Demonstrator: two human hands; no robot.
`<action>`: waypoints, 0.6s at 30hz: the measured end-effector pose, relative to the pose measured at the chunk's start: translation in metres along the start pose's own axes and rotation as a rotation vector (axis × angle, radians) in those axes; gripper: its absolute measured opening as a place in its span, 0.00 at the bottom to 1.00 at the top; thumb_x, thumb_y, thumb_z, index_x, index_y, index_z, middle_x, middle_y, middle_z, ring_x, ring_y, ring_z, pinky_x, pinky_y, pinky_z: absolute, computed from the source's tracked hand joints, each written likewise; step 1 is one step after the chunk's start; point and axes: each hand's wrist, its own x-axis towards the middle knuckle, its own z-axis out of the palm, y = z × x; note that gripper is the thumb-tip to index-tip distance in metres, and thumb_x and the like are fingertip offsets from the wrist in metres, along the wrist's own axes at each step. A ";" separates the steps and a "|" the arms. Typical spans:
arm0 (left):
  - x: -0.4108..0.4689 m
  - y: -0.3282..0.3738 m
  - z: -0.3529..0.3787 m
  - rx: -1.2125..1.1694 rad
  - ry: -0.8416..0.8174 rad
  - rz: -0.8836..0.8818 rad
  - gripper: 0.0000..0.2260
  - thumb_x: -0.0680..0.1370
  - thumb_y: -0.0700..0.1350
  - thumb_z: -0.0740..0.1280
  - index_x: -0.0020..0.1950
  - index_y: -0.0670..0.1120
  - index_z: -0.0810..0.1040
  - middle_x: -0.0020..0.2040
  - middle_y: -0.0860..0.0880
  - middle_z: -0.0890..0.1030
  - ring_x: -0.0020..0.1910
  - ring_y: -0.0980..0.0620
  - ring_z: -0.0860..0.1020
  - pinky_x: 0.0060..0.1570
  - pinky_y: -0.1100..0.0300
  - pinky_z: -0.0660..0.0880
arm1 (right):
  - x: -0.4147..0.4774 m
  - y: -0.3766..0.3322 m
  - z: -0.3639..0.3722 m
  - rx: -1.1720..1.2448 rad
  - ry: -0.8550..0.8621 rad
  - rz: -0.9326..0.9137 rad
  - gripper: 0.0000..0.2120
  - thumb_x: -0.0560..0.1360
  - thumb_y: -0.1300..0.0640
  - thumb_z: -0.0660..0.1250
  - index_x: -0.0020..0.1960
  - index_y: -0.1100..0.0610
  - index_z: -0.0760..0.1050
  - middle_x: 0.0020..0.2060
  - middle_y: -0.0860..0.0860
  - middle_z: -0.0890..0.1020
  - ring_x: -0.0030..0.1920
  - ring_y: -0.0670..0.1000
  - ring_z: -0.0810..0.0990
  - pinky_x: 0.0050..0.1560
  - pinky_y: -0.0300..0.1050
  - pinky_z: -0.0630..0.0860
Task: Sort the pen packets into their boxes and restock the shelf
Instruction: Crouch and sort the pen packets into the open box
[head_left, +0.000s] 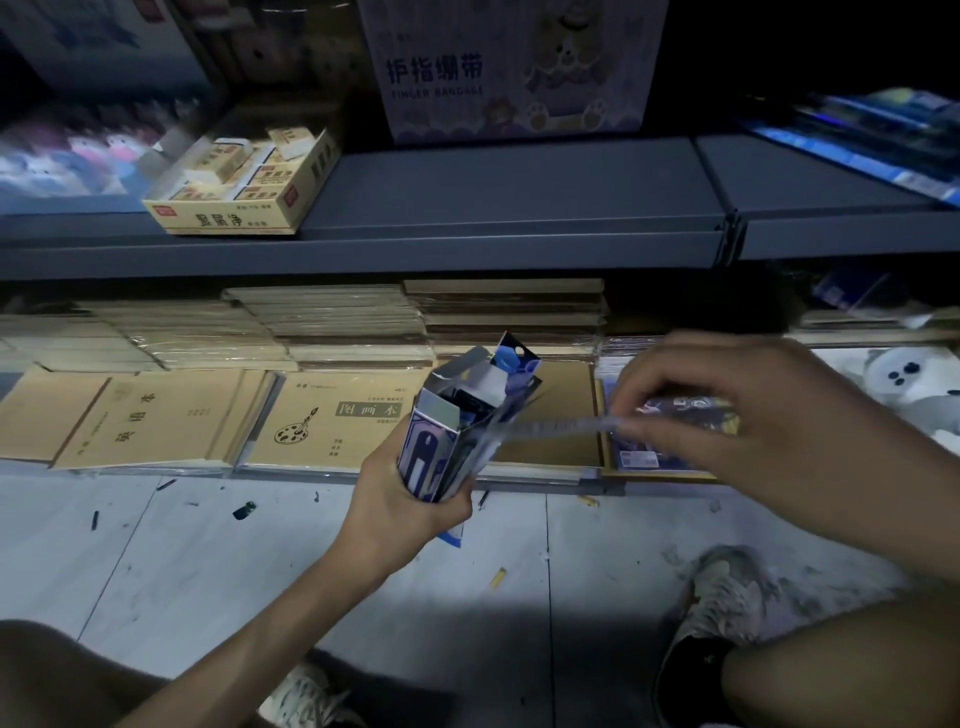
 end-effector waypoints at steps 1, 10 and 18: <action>0.001 0.000 -0.001 0.003 0.009 -0.003 0.18 0.68 0.32 0.80 0.48 0.48 0.77 0.40 0.54 0.84 0.37 0.52 0.83 0.33 0.64 0.80 | 0.000 0.002 0.000 -0.076 0.062 -0.025 0.02 0.78 0.47 0.67 0.49 0.43 0.79 0.44 0.39 0.82 0.48 0.42 0.82 0.48 0.41 0.76; 0.003 -0.002 -0.003 -0.018 0.045 -0.006 0.15 0.68 0.32 0.79 0.45 0.45 0.76 0.36 0.47 0.83 0.30 0.50 0.79 0.29 0.59 0.79 | 0.002 0.002 0.017 0.329 0.025 0.173 0.13 0.84 0.61 0.64 0.58 0.42 0.72 0.39 0.48 0.85 0.21 0.52 0.76 0.28 0.43 0.74; 0.007 -0.006 -0.008 -0.023 0.073 0.002 0.17 0.68 0.33 0.80 0.48 0.48 0.78 0.40 0.52 0.85 0.37 0.51 0.83 0.36 0.56 0.83 | 0.001 -0.005 0.006 1.226 -0.196 0.239 0.26 0.77 0.62 0.48 0.65 0.68 0.79 0.63 0.67 0.82 0.64 0.67 0.82 0.52 0.51 0.81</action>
